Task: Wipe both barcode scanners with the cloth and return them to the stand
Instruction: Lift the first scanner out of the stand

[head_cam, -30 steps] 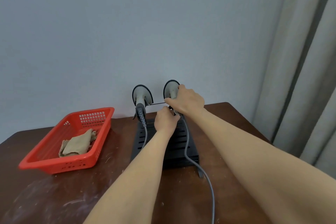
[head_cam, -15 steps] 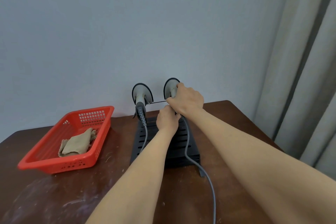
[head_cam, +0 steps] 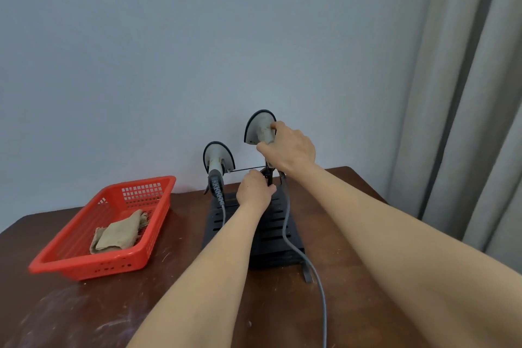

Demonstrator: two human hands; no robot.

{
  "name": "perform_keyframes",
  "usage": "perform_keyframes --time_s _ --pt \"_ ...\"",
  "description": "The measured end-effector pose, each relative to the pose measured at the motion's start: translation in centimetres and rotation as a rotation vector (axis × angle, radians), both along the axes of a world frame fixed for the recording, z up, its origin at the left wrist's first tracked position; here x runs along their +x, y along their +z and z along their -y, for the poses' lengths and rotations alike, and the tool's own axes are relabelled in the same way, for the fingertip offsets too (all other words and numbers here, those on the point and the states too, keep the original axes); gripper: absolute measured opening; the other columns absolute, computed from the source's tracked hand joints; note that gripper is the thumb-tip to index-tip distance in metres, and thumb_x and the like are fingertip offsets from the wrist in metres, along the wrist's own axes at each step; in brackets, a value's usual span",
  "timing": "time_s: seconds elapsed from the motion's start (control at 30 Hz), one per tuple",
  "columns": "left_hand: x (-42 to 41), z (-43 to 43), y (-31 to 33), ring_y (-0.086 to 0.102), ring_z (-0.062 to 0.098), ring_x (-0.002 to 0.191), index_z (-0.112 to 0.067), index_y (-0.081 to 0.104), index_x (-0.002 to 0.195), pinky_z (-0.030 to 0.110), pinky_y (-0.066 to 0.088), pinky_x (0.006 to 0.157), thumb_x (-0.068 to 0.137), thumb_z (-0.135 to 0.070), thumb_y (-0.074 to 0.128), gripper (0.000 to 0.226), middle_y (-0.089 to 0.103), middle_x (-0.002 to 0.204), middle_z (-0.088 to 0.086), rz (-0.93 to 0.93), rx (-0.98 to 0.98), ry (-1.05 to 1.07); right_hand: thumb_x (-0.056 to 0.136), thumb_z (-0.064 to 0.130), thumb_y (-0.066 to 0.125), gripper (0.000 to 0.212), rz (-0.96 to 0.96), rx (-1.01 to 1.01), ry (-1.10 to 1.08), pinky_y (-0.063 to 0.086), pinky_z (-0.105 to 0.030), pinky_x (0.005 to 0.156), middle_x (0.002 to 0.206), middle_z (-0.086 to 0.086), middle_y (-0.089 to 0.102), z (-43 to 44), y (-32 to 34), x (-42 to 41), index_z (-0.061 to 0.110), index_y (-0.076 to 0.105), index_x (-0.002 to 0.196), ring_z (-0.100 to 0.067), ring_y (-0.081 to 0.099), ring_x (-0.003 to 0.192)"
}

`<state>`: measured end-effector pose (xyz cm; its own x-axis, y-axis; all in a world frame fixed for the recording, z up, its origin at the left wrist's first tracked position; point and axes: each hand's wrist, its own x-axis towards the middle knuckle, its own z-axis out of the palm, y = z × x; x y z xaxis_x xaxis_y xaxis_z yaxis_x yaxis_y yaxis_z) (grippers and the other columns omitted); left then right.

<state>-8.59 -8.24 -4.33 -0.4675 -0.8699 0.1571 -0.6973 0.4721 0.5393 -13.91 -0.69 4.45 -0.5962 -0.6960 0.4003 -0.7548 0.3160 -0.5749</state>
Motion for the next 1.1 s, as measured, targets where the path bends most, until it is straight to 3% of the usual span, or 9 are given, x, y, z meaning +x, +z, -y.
perform_keyframes --time_s 0.13,0.33,0.43,0.5,0.6,0.77,0.93,1.1 --pt "0.8 -0.2 1.7 0.058 0.033 0.102 0.002 0.042 0.118 0.035 0.044 0.069 0.087 -0.021 0.059 0.042 0.057 0.116 0.018 0.045 0.058 -0.035 0.079 0.034 0.052 0.053 0.074 -0.066 0.025 0.039 -0.031 0.067 0.09 -0.004 0.066 -1.0 0.3 -0.1 0.023 0.046 0.131 -0.026 0.057 0.083" --pt "3.2 -0.9 5.7 0.052 0.036 0.113 0.003 0.051 0.118 0.034 0.043 0.082 0.093 -0.012 0.046 0.029 0.057 0.119 0.021 -0.098 -0.012 -0.046 0.074 0.038 0.053 0.057 0.18 -0.141 0.055 0.053 -0.037 0.078 0.084 -0.003 0.071 -2.4 0.5 0.2 0.027 0.046 0.13 -0.026 0.065 0.084" --pt "4.9 -1.3 7.2 0.057 0.032 0.094 -0.009 0.058 0.08 0.037 0.049 0.083 0.094 -0.011 0.041 0.021 0.059 0.092 0.015 -0.383 0.173 -0.05 0.075 0.038 0.053 0.055 0.206 -0.159 0.094 0.052 -0.037 0.077 0.082 -0.002 0.071 -3.3 0.6 0.9 0.028 0.046 0.129 -0.023 0.065 0.083" --pt "6.0 -2.0 7.8 0.06 0.024 0.09 -0.008 0.059 0.092 0.036 0.053 0.081 0.095 -0.014 0.042 0.019 0.061 0.097 0.012 -0.59 0.356 -0.047 0.076 0.038 0.053 0.054 0.222 -0.171 0.128 0.053 -0.036 0.076 0.08 -0.001 0.071 -4.0 0.5 1.5 0.029 0.046 0.128 -0.021 0.065 0.081" --pt "7.7 -3.1 8.1 0.065 0.022 0.091 -0.004 0.058 0.108 0.033 0.056 0.079 0.096 -0.022 0.047 0.025 0.065 0.102 0.011 -0.748 0.517 -0.063 0.079 0.039 0.054 0.049 0.25 -0.187 0.186 0.054 -0.035 0.074 0.075 0.001 0.071 -5.0 0.0 2.7 0.029 0.047 0.126 -0.016 0.067 0.076" --pt "10.1 -5.1 7.8 0.067 0.023 0.091 -0.008 0.062 0.092 0.036 0.056 0.084 0.097 -0.026 0.049 0.023 0.067 0.102 0.011 -0.869 0.704 -0.134 0.082 0.039 0.057 0.045 0.281 -0.207 0.283 0.053 -0.028 0.067 0.07 0.003 0.071 -6.5 -1.0 4.6 0.029 0.049 0.126 -0.011 0.068 0.072" --pt "11.8 -6.0 7.0 0.066 0.017 0.087 -0.007 0.059 0.102 0.028 0.054 0.073 0.099 -0.028 0.047 0.024 0.068 0.096 0.007 -1.004 0.826 -0.131 0.08 0.044 0.062 0.052 0.339 -0.23 0.406 0.057 -0.038 0.078 0.077 0.0 0.07 -7.3 -2.2 5.7 0.026 0.05 0.128 -0.015 0.068 0.069" --pt "12.9 -6.6 6.5 0.063 0.019 0.095 -0.005 0.057 0.116 0.03 0.05 0.081 0.097 -0.026 0.051 0.03 0.067 0.098 0.007 -1.041 0.945 -0.093 0.079 0.036 0.062 0.059 0.346 -0.187 0.496 0.054 -0.029 0.07 0.073 0.0 0.068 -7.8 -2.6 6.1 0.021 0.045 0.134 -0.014 0.066 0.065"
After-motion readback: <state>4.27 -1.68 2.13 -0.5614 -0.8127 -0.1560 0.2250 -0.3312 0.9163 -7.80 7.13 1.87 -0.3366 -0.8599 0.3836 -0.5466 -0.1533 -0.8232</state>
